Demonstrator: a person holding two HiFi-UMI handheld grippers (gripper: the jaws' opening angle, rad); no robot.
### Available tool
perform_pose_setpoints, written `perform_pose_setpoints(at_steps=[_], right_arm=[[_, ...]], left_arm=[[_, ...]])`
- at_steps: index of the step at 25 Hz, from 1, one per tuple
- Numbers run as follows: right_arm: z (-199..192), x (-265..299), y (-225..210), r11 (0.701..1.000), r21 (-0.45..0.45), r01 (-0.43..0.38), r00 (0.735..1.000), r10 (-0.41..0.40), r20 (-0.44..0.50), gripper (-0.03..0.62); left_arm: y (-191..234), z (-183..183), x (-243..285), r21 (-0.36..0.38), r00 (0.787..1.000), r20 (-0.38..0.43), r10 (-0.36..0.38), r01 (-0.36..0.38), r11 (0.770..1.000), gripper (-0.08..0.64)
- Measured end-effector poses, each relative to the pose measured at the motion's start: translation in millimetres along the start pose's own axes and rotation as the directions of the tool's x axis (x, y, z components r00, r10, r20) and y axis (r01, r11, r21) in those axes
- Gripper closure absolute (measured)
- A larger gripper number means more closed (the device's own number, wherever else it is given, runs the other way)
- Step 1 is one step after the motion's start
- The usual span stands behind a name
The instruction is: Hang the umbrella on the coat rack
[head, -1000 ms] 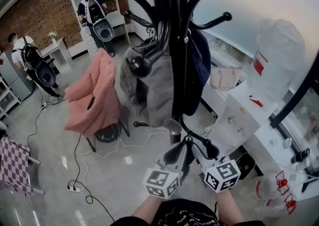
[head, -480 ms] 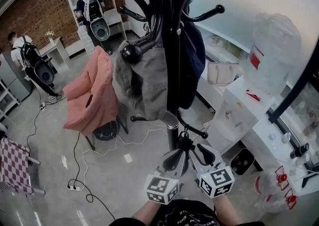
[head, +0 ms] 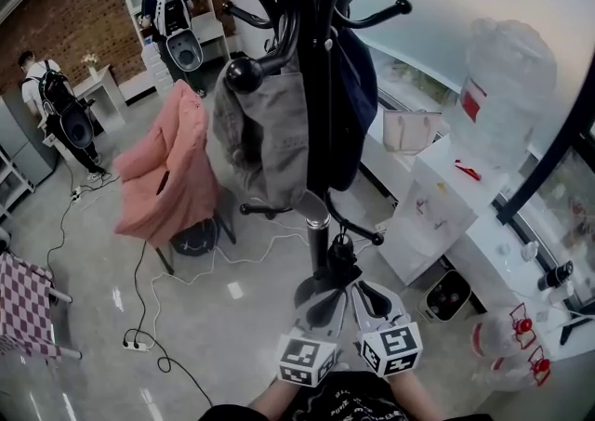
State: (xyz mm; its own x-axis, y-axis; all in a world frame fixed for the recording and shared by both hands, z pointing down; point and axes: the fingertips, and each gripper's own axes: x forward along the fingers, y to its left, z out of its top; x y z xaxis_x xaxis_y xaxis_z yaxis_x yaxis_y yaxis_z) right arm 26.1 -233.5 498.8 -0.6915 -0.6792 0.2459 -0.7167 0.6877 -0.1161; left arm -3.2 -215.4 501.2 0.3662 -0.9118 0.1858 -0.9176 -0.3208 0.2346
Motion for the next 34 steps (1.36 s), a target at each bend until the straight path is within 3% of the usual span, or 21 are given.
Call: perform_pose_setpoints(at_steps=[4, 15, 34], right_arm=[[-12, -7, 8, 1.0, -0.014, 0.019, 1.0, -0.019, -0.008, 0.588], [-48, -23, 23, 0.999, -0.047, 0.007, 0.997, -0.01, -0.076, 0.589], [-69, -29, 31, 0.997, -0.078, -0.006, 0.991, -0.004, -0.13, 0.589]], left_arm=[[-2, -7, -7, -0.003, 1.0, 0.002, 0.015, -0.015, 1.0, 0.548], [-12, -37, -19, 0.013, 0.998, -0.021, 0.063, -0.062, 0.998, 0.548], [-11, -55, -21, 0.042, 0.994, -0.056, 0.095, -0.093, 0.995, 0.548]])
